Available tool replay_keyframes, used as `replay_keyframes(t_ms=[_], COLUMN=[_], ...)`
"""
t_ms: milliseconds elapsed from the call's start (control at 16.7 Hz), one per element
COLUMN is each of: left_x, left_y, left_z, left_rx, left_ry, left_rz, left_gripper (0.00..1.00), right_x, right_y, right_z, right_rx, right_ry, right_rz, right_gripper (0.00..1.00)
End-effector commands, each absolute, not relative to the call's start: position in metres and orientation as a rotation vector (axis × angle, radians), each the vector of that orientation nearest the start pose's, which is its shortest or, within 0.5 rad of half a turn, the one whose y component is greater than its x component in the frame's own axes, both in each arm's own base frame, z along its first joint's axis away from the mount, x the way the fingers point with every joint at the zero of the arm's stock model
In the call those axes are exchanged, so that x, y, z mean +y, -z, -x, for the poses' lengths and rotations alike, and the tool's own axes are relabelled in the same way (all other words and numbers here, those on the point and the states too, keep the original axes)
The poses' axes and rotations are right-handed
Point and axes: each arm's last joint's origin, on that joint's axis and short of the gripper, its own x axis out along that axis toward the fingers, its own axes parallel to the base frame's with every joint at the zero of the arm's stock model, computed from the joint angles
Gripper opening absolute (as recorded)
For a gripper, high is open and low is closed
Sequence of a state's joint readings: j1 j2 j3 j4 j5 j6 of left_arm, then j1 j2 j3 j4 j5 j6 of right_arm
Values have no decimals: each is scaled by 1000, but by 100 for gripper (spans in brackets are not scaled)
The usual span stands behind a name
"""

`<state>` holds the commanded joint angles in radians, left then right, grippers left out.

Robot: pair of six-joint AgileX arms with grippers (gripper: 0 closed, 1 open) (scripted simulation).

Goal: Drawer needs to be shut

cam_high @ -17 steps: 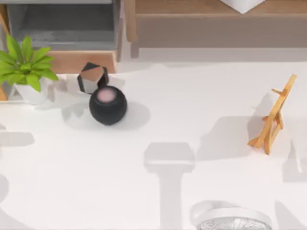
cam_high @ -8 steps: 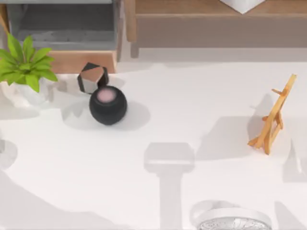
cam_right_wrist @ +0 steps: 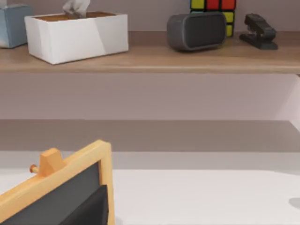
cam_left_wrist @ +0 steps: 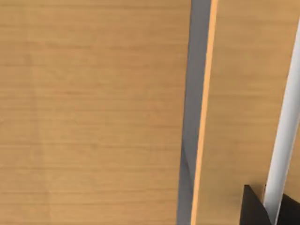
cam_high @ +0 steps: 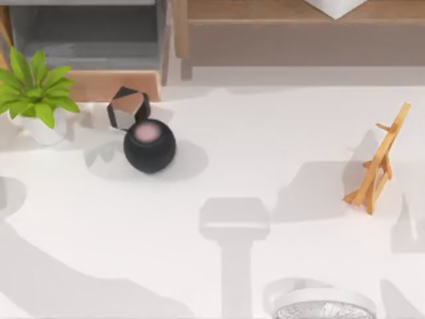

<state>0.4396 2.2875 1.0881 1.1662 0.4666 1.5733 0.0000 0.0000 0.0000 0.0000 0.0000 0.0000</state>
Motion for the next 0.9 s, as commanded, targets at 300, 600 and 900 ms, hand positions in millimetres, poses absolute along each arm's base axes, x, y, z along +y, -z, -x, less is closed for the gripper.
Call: replay_keyframes(t_ms=[300, 600, 900], left_x=[175, 175, 175], left_y=[-90, -90, -90], left_z=[-438, -439, -439], left_rx=[14, 15, 15], left_ry=[24, 25, 25], left_rz=[-1548, -1547, -1547], left_gripper=[0, 8, 45], right_x=[-1, -1, -1], right_y=[-160, -160, -160], right_z=[-106, -106, -106], right_rx=[0, 0, 0], right_ry=[0, 0, 0], right_rz=[0, 0, 0], right_gripper=[100, 100, 100])
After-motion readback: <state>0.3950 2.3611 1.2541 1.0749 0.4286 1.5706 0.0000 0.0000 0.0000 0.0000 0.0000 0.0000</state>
